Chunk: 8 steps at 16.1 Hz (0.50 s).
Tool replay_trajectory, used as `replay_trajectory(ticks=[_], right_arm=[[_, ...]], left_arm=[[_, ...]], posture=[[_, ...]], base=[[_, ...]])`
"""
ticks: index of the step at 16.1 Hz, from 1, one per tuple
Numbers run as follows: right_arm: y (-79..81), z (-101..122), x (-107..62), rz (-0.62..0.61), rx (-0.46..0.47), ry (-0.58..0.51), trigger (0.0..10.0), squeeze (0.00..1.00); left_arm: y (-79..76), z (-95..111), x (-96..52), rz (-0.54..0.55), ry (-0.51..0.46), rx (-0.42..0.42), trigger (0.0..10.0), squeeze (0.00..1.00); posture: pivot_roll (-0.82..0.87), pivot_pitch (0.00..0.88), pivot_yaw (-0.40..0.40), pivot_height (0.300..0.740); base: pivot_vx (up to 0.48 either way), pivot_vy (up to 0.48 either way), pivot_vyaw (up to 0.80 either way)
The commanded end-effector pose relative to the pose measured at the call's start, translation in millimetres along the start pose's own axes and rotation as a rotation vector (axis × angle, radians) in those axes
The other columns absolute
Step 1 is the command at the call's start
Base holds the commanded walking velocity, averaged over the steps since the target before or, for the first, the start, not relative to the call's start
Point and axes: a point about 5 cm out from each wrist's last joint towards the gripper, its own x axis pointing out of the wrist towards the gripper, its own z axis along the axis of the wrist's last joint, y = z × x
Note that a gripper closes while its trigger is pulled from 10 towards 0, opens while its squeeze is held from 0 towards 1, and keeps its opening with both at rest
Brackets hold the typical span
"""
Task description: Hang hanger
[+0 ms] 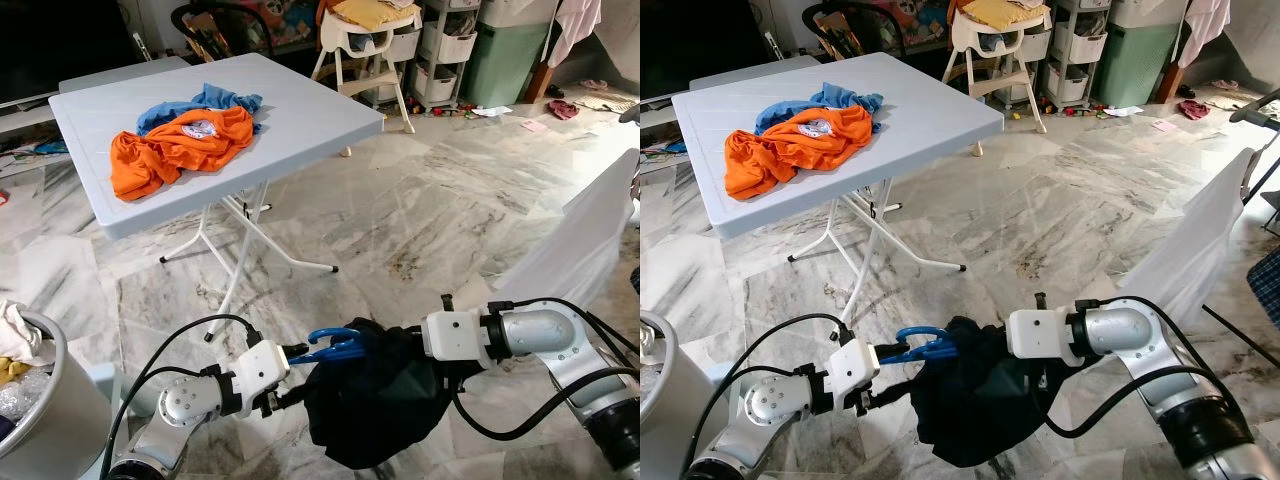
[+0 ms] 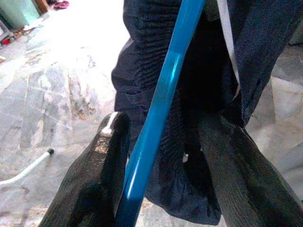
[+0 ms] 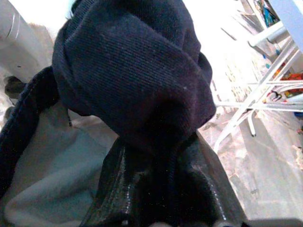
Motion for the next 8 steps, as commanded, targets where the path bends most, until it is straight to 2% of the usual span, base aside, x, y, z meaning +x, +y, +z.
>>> replay_trajectory(ticks=[1, 8], right_arm=[[-7.0, 5, 0.0, -0.029, -0.041, -0.014, 10.0, 0.00], [-7.5, 5, -0.8, -0.046, -0.046, -0.015, 10.0, 0.00]], left_arm=[[4.8, 0, -3.3, -0.014, 0.011, -0.002, 0.0, 0.00], [16.4, 5, -6.6, 0.020, -0.009, 0.011, 0.0, 0.00]], posture=[[-0.11, 0.000, 0.060, 0.740], [-0.12, 0.000, 0.055, 0.740]], base=[[0.000, 0.000, 0.00], [0.000, 0.000, 0.00]])
